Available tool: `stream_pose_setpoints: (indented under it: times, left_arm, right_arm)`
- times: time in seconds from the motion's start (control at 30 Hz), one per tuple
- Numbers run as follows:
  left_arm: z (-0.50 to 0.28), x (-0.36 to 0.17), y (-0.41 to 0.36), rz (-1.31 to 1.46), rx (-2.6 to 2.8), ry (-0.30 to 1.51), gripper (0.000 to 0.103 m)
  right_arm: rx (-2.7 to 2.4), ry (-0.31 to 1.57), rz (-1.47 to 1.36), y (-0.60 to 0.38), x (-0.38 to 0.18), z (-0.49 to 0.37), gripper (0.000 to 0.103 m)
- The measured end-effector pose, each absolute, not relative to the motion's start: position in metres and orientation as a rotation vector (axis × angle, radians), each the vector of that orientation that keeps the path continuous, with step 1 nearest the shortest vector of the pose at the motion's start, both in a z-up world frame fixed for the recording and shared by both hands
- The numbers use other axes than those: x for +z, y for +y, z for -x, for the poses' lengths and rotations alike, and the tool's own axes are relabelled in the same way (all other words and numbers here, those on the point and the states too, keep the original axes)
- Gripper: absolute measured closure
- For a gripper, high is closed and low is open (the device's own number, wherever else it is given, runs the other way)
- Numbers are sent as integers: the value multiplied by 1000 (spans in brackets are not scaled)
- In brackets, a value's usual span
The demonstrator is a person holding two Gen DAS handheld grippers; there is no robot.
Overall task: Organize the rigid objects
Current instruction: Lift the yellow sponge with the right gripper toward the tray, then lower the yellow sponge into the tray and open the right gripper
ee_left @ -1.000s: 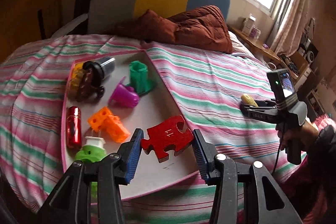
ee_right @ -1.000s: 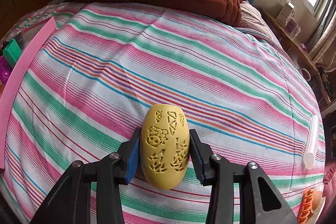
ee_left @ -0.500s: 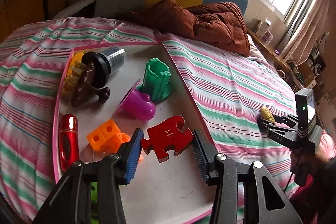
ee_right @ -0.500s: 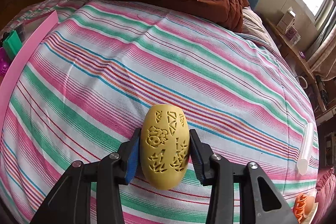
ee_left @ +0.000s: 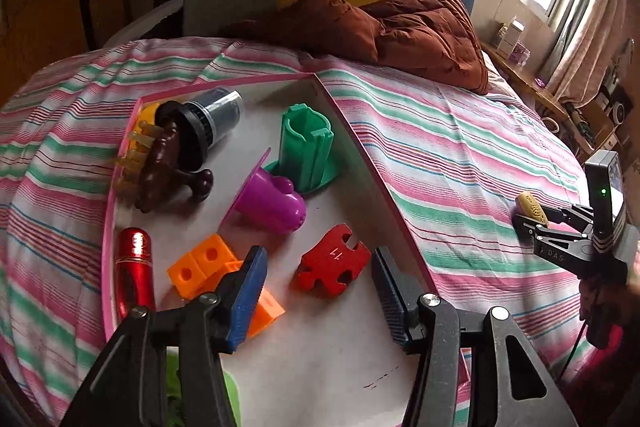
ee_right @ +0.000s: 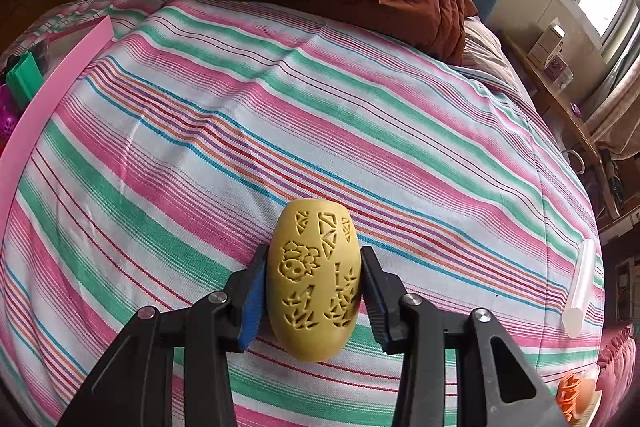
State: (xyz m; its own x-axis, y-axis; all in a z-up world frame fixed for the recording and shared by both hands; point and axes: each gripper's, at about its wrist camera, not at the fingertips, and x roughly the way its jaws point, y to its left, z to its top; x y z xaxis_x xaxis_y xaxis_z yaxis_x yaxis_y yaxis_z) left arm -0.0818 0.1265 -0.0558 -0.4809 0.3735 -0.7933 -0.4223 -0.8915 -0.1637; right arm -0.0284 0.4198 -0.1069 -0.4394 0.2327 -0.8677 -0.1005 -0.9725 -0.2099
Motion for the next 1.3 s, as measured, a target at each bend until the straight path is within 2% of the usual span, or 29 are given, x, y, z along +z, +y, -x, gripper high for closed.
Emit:
stream_pose_setpoints:
  times: [0.17, 0.3, 0.57, 0.77, 0.87, 1.1, 1.3]
  left_arm:
    - [61, -37, 100, 1194, 2474, 66, 39]
    - [48, -25, 82, 1161, 2548, 100, 38]
    - [31, -13, 62, 1107, 2608, 125, 29]
    - [29, -12, 50, 1111, 2624, 94, 26]
    - [29, -13, 44, 1115, 2633, 77, 26]
    - [30, -18, 31, 1138, 2652, 47, 26]
    - [34, -23, 14, 1173, 2694, 18, 24]
  right_arm:
    - [2500, -172, 1546, 421, -107, 28, 60]
    - [2501, -170, 1546, 421, -106, 28, 60]
    - [2475, -92, 1566, 425, -104, 28, 60]
    - [2387, -82, 1591, 414, -100, 30, 60]
    - [2402, 7, 1607, 409, -94, 29, 60]
    - [2569, 199, 1529, 369, -57, 29, 60]
    - [2850, 134, 1515, 288, -16, 28, 60]
